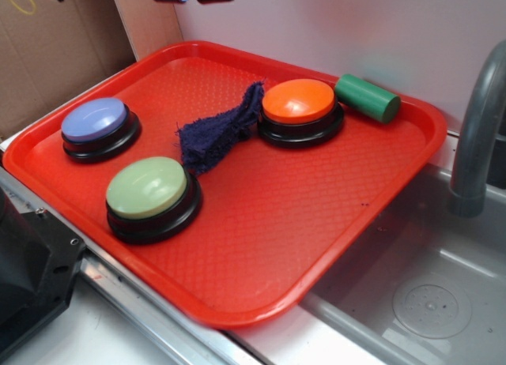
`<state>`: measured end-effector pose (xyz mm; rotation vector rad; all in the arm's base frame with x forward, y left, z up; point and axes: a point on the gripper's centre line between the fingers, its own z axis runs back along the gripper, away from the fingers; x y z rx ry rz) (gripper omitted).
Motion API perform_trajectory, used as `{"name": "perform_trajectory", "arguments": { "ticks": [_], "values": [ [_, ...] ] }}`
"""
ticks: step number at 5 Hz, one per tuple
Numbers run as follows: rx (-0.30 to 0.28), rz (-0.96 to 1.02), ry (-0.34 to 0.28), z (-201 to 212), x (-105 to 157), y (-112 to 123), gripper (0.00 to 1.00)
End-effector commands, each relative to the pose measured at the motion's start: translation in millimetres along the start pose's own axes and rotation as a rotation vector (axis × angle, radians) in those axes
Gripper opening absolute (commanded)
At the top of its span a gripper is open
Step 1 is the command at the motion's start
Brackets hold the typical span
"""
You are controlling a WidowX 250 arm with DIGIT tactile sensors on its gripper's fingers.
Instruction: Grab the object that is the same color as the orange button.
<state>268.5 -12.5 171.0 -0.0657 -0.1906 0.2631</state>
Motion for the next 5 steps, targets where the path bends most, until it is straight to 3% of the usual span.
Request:
{"name": "perform_trajectory", "arguments": {
  "ticks": [1,2,3,4,5],
  "values": [
    [0.006,-0.077,0.01,32,-30,0,0.0],
    [-0.008,-0.024,0.031,40,-44,29,0.0],
    [0.076,0.053,-0.009,45,-64,57,0.0],
    [0.051,0.034,0.034,44,-69,61,0.0],
    [0.052,0.036,0.036,41,-65,62,0.0]
  ]
}}
